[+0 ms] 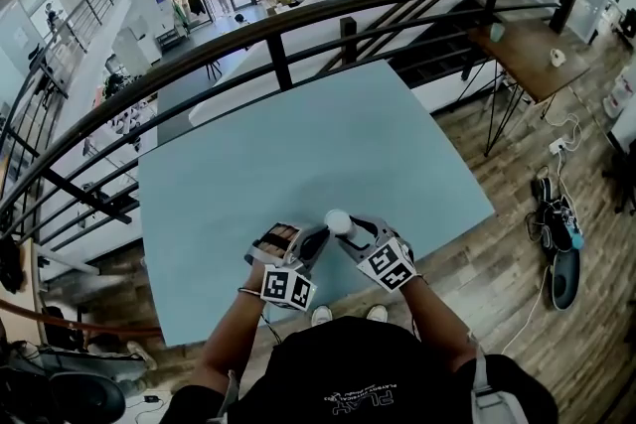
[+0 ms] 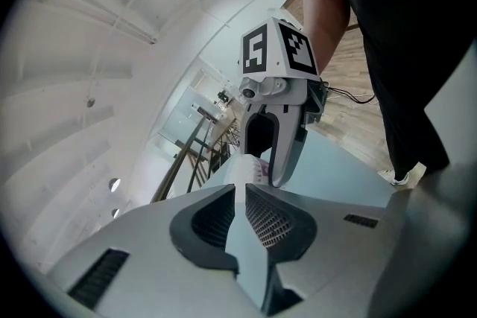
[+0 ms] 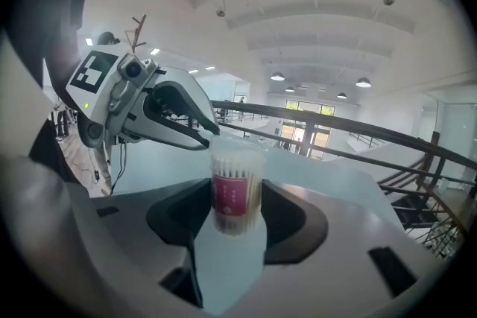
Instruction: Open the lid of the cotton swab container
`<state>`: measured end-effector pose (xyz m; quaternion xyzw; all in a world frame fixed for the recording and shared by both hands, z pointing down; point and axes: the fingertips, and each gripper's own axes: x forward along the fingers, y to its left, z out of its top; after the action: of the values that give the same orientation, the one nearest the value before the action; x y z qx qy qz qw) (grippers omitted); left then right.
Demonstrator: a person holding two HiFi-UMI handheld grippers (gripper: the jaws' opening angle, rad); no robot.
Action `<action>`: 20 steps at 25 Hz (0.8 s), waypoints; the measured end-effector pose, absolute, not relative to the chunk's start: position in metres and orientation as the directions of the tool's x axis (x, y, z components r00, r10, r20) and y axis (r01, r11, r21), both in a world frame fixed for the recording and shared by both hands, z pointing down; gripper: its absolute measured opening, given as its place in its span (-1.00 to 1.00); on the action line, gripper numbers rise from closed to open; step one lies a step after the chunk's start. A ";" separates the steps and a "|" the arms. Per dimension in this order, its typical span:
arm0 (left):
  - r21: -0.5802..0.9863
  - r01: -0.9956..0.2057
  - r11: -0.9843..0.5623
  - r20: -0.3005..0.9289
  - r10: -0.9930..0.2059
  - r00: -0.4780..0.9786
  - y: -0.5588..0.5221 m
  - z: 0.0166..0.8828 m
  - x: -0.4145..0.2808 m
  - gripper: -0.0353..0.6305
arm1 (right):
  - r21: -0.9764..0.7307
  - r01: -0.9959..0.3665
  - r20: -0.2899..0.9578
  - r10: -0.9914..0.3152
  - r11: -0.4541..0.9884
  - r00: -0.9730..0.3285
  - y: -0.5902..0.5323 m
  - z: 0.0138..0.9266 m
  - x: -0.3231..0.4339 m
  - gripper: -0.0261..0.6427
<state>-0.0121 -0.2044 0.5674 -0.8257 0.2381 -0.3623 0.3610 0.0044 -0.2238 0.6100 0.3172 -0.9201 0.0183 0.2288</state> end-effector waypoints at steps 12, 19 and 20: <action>-0.805 -0.211 -0.555 0.327 -0.711 0.622 -0.209 0.549 -0.013 -0.85 | 0.071 -0.603 0.412 -0.573 0.795 -0.708 -0.222 0.608 0.002 -0.27; -0.817 -0.246 -0.521 0.283 -0.735 0.616 -0.215 0.534 -0.010 -0.85 | 0.072 -0.596 0.416 -0.567 0.800 -0.711 -0.218 0.605 0.002 -0.27; -0.819 -0.252 -0.515 0.276 -0.739 0.614 -0.216 0.533 -0.010 -0.86 | 0.072 -0.594 0.417 -0.565 0.801 -0.712 -0.217 0.605 0.002 -0.27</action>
<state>-0.0100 -0.2159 0.5330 -0.8113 0.3054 -0.3155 0.3861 0.0017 -0.2170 0.6055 0.3134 -0.9246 0.0336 0.2141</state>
